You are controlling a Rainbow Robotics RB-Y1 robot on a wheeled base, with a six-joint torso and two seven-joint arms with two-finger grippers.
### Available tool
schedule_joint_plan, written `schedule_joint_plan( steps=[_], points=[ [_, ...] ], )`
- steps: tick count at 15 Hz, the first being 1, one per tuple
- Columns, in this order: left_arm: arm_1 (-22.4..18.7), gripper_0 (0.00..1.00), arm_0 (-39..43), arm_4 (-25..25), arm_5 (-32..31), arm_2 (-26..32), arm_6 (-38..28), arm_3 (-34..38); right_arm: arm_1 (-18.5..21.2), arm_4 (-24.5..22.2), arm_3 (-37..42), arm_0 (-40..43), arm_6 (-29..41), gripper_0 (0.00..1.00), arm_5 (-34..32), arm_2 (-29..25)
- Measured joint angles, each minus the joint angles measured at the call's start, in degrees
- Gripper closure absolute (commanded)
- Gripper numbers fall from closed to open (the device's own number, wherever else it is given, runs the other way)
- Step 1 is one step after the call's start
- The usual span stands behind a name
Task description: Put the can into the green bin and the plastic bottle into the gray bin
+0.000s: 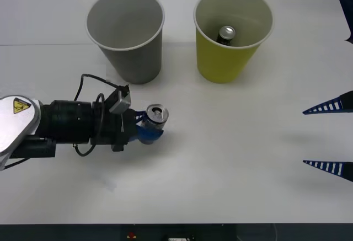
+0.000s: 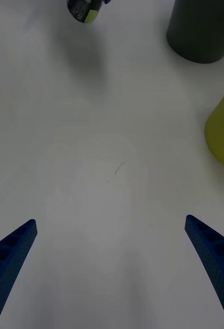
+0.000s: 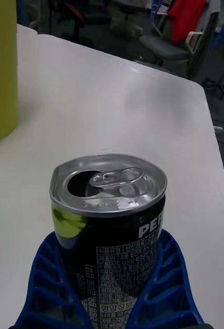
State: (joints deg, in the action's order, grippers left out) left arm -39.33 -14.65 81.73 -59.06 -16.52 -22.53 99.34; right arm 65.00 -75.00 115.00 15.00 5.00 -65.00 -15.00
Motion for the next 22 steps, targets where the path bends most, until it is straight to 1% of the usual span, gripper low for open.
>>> schedule_joint_plan(
  steps=[3,4,6,8,12,17,20,22],
  points=[
    [1.6,1.0,-1.6,9.2,0.9,0.0,-14.9,6.6,0.0,0.0,0.0,0.0,0.0,0.0,0.0,0.0],
    [2.1,1.0,-2.5,11.6,0.5,0.0,-19.1,8.1,0.0,0.0,0.0,0.0,0.0,0.0,0.0,0.0],
    [3.0,1.0,-5.6,15.2,-2.2,-0.1,-27.5,10.0,0.0,0.0,0.0,0.0,0.0,0.0,0.0,0.0],
    [3.5,1.0,-8.9,16.7,-4.7,-0.1,-33.7,10.5,0.0,0.0,0.0,0.0,0.0,0.0,0.0,0.0],
    [4.2,1.0,-16.3,18.0,-9.4,0.0,-44.4,10.5,0.0,0.0,0.0,0.0,0.0,0.0,0.0,0.0],
    [4.3,1.0,-26.0,22.0,-15.6,0.0,-52.3,10.6,0.0,0.0,0.0,0.0,0.0,0.0,0.0,0.0],
    [4.3,1.0,-33.4,26.5,-21.0,-0.1,-53.2,10.4,0.0,0.0,0.0,0.0,0.0,0.0,0.0,0.0],
    [4.7,1.0,-38.7,28.4,-25.7,-0.1,-53.2,8.4,0.0,0.0,0.0,0.0,0.0,0.0,0.0,0.0]
  ],
)
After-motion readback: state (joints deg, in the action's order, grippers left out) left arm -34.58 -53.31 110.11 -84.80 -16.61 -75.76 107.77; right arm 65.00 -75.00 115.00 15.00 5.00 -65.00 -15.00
